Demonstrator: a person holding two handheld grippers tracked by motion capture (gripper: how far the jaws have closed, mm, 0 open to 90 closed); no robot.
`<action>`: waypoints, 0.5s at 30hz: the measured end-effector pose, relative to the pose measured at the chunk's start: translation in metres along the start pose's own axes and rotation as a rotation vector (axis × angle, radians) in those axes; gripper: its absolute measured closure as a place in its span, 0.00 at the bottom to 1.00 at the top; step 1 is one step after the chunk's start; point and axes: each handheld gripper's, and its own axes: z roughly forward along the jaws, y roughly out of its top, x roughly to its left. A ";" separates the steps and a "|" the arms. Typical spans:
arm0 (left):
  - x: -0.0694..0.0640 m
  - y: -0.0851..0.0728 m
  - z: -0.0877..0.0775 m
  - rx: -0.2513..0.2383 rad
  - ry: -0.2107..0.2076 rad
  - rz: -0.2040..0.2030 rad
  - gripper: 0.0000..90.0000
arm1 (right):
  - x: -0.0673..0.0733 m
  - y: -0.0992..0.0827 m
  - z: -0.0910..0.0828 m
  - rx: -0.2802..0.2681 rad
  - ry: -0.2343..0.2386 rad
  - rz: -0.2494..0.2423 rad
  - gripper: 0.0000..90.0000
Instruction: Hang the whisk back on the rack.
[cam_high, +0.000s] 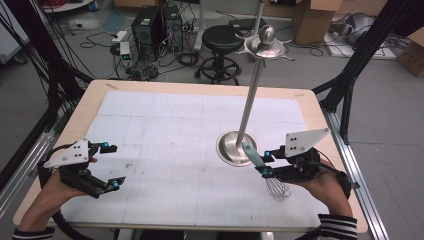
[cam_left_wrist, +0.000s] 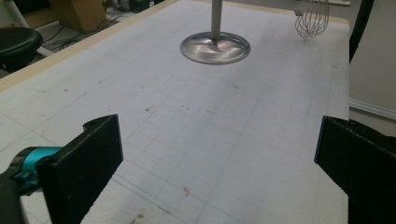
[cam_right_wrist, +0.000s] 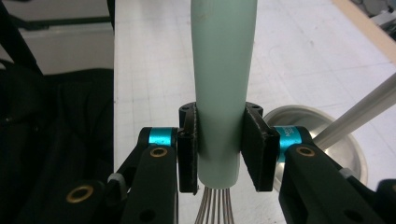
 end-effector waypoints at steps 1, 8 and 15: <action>0.000 0.000 0.000 -0.001 0.000 -0.001 0.02 | 0.000 0.001 -0.002 -0.015 0.000 0.000 0.77; 0.001 -0.001 0.000 0.003 0.002 -0.005 0.02 | 0.000 0.010 -0.019 -0.054 -0.016 0.011 0.77; 0.001 -0.001 0.000 0.001 0.004 -0.004 0.02 | 0.000 0.023 -0.037 -0.104 -0.020 0.002 0.77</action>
